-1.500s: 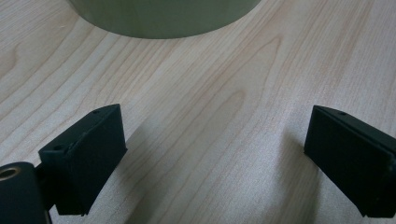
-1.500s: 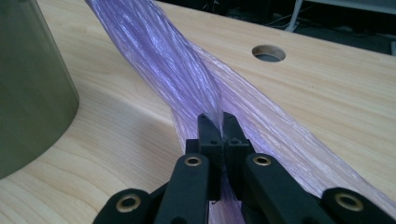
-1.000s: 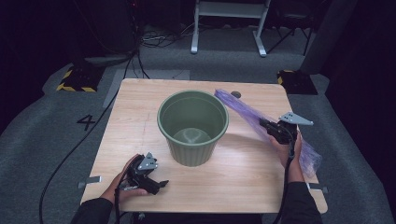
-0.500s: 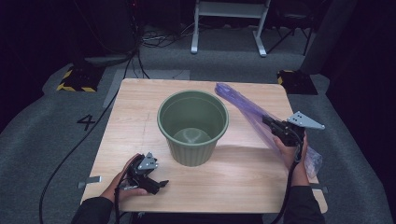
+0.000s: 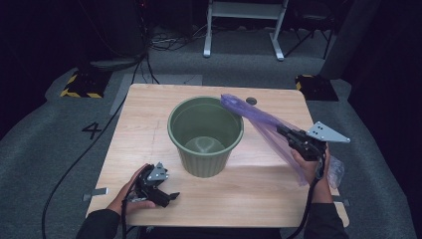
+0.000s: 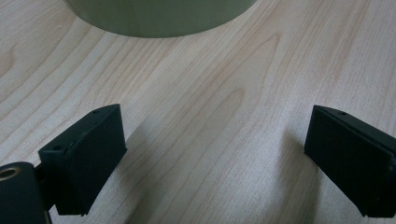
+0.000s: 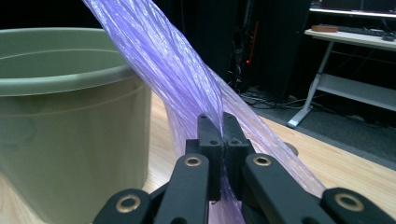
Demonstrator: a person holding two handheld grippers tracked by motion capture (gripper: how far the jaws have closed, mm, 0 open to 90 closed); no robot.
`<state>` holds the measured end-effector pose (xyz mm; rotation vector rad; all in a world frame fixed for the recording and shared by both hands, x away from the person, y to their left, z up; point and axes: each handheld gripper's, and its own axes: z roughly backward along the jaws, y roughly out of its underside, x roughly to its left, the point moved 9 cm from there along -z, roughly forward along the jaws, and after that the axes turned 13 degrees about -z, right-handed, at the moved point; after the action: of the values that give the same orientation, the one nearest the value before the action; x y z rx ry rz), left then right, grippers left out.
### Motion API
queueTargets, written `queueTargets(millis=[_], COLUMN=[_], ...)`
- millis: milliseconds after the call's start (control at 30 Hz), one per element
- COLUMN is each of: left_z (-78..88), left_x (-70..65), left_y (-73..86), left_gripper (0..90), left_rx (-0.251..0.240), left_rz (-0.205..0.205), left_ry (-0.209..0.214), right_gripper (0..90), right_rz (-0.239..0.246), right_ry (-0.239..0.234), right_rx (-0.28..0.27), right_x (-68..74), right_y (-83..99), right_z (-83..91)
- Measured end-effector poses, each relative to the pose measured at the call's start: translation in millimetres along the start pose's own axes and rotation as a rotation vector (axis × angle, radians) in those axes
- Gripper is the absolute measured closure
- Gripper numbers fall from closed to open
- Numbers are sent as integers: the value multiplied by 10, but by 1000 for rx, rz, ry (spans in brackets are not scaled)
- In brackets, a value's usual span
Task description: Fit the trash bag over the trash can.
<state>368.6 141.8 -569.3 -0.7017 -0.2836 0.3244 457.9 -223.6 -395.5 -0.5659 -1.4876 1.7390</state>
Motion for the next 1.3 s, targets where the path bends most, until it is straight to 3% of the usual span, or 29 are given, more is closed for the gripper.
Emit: queueTargets(millis=[133,233,367,567,800,1033,1300], left_z=[-10,-17,-51,-9,217,388,731], left_x=[24,60,141,203,275,348,466], left_y=[-20,-48,-82,-168,-255,-290,-506], left_gripper=[63,167,158,157,157,158,158], left_rx=[1,-12,-3,-42,-101,-125,-193], left_rz=[6,17,25,26,30,32,17], left_ry=[-5,-14,-27,-43,-88,-131,-182], right_gripper=[900,900,900,900,900,900,898], right_rz=[24,35,51,76,110,166,205], right_ry=[-17,-24,-33,-33,-37,-12,12], right_rx=[5,9,21,29,40,60,86], right_x=[94,131,200,255,353,420,441], right_y=[-16,-17,-1,11,0,-16,-15], right_z=[-23,-38,-77,-113,-151,-199,-253])
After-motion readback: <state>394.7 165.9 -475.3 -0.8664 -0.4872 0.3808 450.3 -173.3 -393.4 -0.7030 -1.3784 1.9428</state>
